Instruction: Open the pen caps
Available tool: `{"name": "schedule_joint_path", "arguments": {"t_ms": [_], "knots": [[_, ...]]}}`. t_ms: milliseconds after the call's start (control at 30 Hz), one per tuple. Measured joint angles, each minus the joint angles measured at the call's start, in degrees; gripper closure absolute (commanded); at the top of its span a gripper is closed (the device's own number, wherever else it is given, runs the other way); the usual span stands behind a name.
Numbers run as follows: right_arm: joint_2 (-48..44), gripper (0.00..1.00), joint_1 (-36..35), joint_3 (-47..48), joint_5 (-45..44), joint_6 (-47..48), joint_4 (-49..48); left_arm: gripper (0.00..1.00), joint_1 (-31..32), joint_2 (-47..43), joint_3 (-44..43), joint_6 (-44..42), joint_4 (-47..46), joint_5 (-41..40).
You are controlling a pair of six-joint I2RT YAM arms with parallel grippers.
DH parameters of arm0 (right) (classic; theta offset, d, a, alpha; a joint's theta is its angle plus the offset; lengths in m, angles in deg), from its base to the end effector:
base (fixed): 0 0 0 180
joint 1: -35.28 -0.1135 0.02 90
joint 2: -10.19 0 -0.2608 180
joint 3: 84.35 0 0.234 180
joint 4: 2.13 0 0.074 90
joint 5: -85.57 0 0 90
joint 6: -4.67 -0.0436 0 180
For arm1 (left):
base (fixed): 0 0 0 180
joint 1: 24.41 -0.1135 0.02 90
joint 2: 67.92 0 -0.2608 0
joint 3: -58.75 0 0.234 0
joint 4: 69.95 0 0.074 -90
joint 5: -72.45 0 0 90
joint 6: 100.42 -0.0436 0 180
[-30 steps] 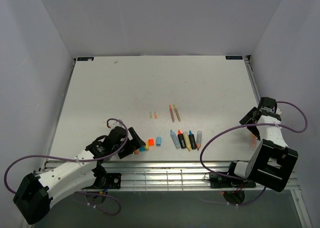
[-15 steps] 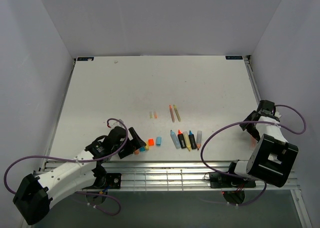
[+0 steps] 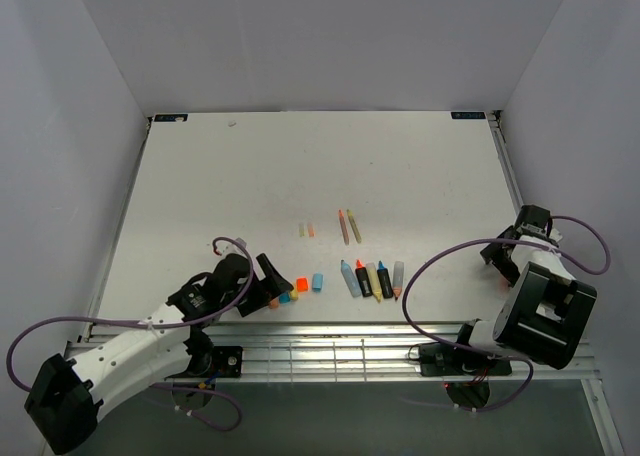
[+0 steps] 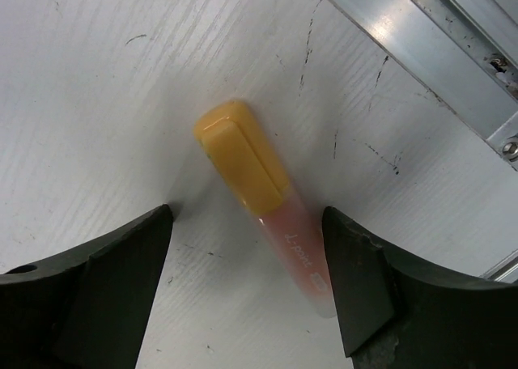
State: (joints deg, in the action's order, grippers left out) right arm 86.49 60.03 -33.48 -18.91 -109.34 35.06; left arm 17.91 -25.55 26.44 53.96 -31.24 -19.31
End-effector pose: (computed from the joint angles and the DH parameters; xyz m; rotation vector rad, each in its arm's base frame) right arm 0.1980 -0.1033 0.1632 1.1669 2.3764 -0.3403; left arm 0.1009 -0.0900 0.1600 -0.5094 2.5354 -0.7568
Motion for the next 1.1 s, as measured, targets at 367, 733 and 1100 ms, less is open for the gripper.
{"name": "schedule_joint_path", "arguments": {"t_ms": [367, 733, 1100], "knots": [[4.07, 0.56, -0.90, 1.70, -0.79, -0.66, -2.89, 0.02, 0.00, -3.45, 2.08, 1.18, -1.66, 0.74], [5.20, 0.92, -10.60, 2.08, -3.06, -1.27, -7.93, 0.02, 0.00, -3.06, 2.08, 0.79, -2.01, 0.90], [-3.85, 0.92, -29.03, 6.25, 5.14, 0.61, 2.19, 0.06, 0.00, -1.31, -8.66, -4.96, -0.83, 0.07]]}}
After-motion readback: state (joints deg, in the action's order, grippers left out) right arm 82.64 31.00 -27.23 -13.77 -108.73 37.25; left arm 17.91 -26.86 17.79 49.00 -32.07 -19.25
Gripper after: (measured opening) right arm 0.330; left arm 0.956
